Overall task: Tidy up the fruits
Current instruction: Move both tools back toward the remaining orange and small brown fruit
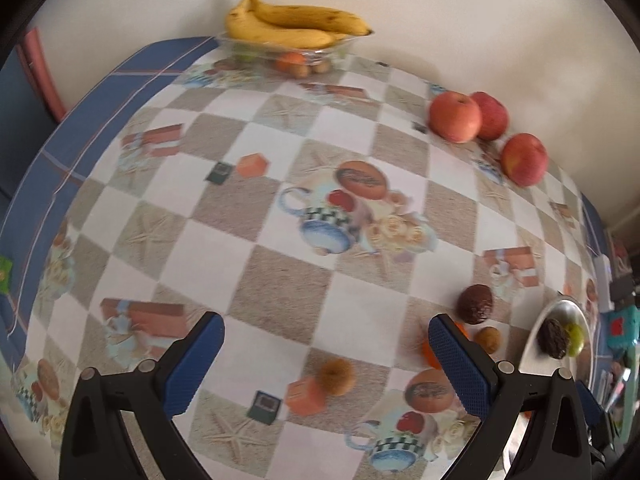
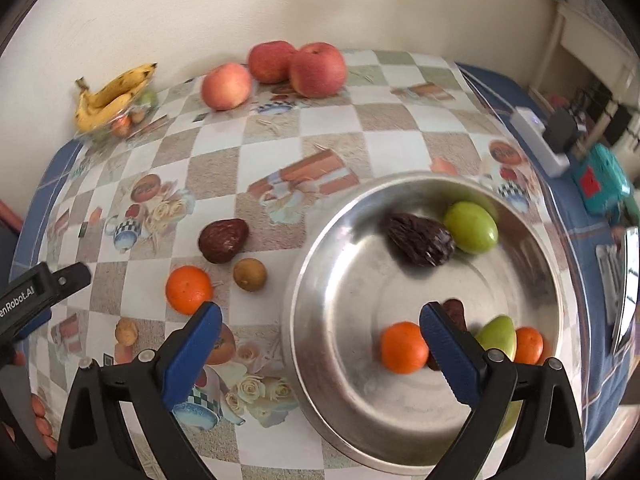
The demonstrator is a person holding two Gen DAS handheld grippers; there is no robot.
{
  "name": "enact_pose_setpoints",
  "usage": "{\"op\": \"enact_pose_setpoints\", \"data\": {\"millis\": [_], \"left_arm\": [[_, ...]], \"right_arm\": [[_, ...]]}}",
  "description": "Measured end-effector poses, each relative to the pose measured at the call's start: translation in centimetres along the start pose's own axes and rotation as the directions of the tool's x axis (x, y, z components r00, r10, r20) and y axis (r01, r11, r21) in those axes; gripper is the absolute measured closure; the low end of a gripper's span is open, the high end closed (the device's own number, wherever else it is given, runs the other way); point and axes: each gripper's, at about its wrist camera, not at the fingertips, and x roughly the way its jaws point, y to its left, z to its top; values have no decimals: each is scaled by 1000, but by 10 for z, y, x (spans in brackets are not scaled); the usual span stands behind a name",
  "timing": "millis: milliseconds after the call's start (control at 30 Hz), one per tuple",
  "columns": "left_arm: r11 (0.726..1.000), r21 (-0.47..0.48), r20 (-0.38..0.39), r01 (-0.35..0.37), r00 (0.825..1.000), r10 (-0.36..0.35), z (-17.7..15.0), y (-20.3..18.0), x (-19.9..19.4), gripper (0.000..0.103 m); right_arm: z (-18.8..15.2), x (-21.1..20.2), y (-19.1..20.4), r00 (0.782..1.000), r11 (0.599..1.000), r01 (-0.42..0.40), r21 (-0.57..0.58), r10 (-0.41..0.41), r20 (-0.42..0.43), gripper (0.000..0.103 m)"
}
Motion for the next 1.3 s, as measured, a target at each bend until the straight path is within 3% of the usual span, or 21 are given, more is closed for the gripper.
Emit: {"op": "enact_pose_setpoints", "data": {"millis": [133, 433, 600, 833, 1300], "left_arm": [[999, 46, 46, 0, 999, -2, 1, -12, 0, 0], [992, 124, 61, 23, 998, -30, 2, -24, 7, 0], [991, 99, 22, 92, 995, -95, 1, -27, 13, 1], [988, 76, -12, 132, 991, -131, 2, -32, 24, 8], [989, 54, -37, 136, 990, -135, 2, -32, 35, 15]], "right_arm": [[2, 1, 5, 1000, 1000, -28, -6, 28, 9, 4], [7, 9, 11, 999, 999, -31, -15, 31, 11, 4], [9, 16, 7, 999, 999, -36, 5, 36, -12, 4], [15, 20, -1, 1000, 999, -1, 37, 2, -12, 4], [26, 26, -10, 999, 997, 55, 58, -55, -2, 4]]}}
